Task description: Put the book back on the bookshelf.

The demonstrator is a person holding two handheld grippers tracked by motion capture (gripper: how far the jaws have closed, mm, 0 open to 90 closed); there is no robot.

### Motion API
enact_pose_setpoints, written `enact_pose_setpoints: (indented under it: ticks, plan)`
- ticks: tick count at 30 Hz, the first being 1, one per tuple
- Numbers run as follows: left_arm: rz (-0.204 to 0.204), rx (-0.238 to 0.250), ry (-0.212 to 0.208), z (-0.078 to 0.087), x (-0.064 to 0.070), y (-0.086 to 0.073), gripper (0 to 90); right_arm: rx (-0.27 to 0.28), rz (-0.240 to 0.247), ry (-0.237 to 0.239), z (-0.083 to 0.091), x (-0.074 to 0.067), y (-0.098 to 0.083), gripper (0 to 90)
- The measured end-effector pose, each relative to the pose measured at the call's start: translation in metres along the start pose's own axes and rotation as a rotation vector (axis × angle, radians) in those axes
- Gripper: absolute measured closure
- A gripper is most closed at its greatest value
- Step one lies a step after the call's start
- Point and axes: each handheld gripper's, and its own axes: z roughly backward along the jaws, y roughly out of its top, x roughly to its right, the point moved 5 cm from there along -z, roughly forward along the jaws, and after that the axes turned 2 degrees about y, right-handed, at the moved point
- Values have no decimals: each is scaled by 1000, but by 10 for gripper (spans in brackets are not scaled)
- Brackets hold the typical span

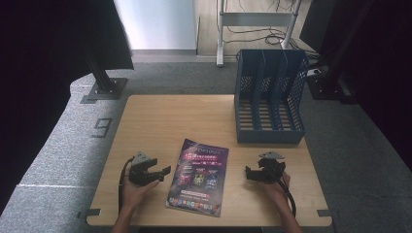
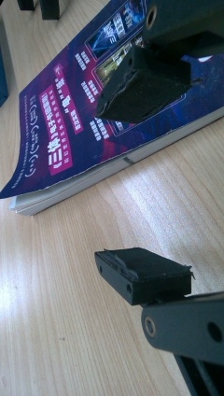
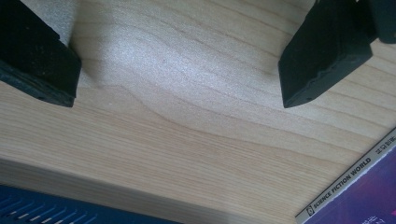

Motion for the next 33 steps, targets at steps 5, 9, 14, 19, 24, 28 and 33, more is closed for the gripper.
enact_pose_setpoints:
  ticks: [5, 9, 14, 19, 24, 28, 33]
  plan:
    - [-1, 2, -6, 0, 0, 1, 271, 4, -8, -19, 2, 1, 1, 24]
    - [-2, 5, -6, 1, 1, 2, 272, 32, -19, -19, 6, 0, 4, 56]
    - [-5, 4, -7, 1, 2, 1, 272, 107, -14, 12, 16, -6, 13, 115]
    - [7, 6, -10, 2, -1, 0, 272, 138, -15, 59, 21, -13, 17, 129]
    - [9, 12, -11, 3, -2, 2, 273, 161, -15, 96, 26, -24, 24, 134]
    - [20, 10, -8, 2, -4, 0, 273, 175, 19, 112, 26, -39, 29, 135]
    - [32, 17, -9, 3, -7, 0, 273, 177, 46, 153, 23, -59, 34, 135]
